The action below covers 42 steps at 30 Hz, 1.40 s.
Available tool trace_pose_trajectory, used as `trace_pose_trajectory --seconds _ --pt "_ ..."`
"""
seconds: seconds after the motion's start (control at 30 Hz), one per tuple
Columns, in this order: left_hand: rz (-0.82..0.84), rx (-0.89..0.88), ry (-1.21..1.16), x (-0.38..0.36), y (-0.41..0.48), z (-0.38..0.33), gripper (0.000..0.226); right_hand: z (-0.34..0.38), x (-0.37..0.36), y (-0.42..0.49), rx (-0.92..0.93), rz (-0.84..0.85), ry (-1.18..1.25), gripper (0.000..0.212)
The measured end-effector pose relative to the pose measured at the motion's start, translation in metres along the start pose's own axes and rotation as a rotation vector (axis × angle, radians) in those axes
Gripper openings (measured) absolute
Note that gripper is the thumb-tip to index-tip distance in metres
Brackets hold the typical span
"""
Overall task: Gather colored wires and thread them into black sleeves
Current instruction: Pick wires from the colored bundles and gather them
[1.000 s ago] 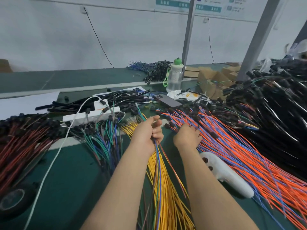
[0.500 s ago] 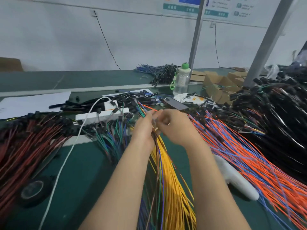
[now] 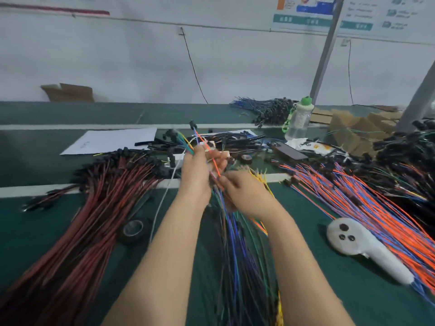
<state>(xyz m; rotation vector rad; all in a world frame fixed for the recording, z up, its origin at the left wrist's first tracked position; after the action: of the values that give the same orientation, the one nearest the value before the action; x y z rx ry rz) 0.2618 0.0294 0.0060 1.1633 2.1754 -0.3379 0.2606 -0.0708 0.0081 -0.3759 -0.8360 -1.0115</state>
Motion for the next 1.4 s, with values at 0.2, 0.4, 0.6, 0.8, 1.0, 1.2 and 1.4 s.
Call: trace_pose_trajectory --seconds 0.2,0.4,0.6,0.8,1.0,1.2,1.4 --pt "0.038 -0.277 0.334 0.025 0.003 -0.04 0.023 0.04 -0.041 -0.025 -0.145 0.28 0.771 0.043" --pt "0.356 -0.149 0.544 0.012 -0.007 -0.072 0.042 0.069 -0.035 -0.024 -0.153 0.267 1.213 0.037" --pt "0.751 0.328 0.52 -0.003 -0.072 -0.035 0.048 0.062 0.034 0.011 -0.071 -0.122 1.774 0.04" --pt "0.76 0.12 0.868 0.008 -0.068 -0.032 0.04 0.006 0.054 0.008 -0.007 -0.297 1.988 0.043" --pt "0.843 0.081 0.95 0.004 -0.064 -0.006 0.036 -0.01 0.019 -0.004 -0.167 -0.116 1.927 0.046" --pt "0.698 0.246 0.639 0.029 -0.063 0.015 0.035 -0.022 0.025 -0.008 -0.072 -0.234 1.884 0.045" --pt "0.069 0.328 0.155 0.032 -0.055 0.03 0.011 -0.009 -0.006 -0.01 -0.074 -0.233 1.866 0.046"
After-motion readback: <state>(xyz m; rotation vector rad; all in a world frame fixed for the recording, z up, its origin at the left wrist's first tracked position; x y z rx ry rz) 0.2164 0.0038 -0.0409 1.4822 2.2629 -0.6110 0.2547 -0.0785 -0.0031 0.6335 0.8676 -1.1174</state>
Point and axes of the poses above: each hand's wrist, its own y-axis towards the middle knuckle, its own x-axis out of the back of the hand, z = x × y, the point moved 6 cm from there along y, towards the middle knuckle, and after that the axes turned 7 degrees about -x, right-handed, at the moved point
